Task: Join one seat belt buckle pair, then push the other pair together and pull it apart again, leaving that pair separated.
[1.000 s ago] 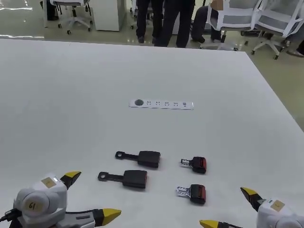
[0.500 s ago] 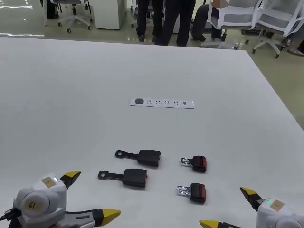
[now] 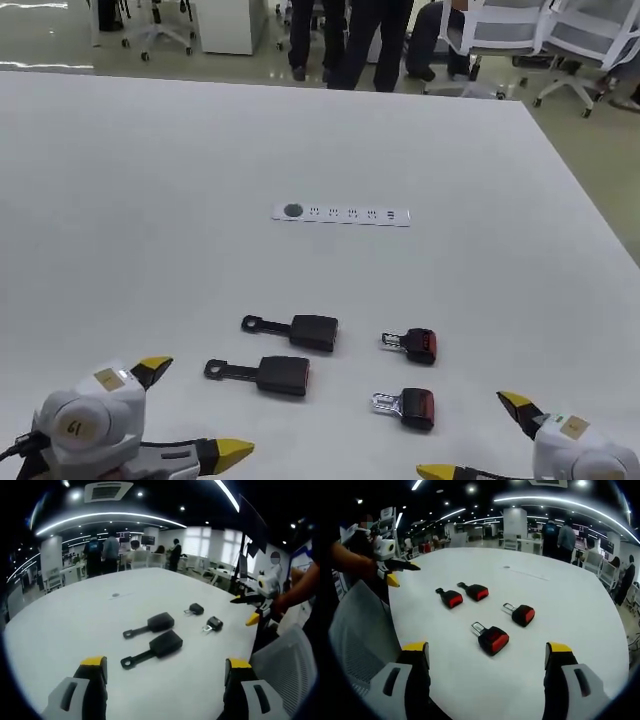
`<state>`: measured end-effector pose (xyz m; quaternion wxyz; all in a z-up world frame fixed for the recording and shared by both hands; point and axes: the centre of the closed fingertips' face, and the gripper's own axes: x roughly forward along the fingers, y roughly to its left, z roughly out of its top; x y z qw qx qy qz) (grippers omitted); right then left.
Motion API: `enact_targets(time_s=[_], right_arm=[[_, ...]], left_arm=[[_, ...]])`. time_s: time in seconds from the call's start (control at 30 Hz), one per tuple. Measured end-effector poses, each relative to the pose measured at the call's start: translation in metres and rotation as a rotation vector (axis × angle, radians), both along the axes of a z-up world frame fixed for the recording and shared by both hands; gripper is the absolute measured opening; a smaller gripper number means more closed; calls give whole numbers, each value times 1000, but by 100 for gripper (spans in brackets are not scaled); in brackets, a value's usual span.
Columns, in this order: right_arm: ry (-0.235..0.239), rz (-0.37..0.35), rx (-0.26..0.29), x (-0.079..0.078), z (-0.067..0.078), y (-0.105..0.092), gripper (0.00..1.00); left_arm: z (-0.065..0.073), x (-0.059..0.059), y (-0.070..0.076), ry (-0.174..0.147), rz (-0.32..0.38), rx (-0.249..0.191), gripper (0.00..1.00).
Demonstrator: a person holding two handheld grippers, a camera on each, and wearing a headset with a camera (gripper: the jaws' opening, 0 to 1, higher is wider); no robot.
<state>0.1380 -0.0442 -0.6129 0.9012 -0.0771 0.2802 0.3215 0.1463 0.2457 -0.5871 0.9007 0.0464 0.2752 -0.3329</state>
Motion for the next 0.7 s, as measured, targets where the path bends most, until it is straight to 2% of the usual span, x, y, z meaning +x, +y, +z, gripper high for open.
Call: enact_targets(time_s=[0.33, 0.53, 0.7], right_arm=[[19, 15, 5, 14, -12, 2, 96], [35, 26, 2, 22, -21, 4, 95], [47, 33, -4, 29, -23, 7, 94]], left_arm=[[-7, 14, -12, 12, -33, 12, 99], [-14, 29, -18, 23, -44, 10, 99], [-19, 38, -19, 31, -63, 14, 99]])
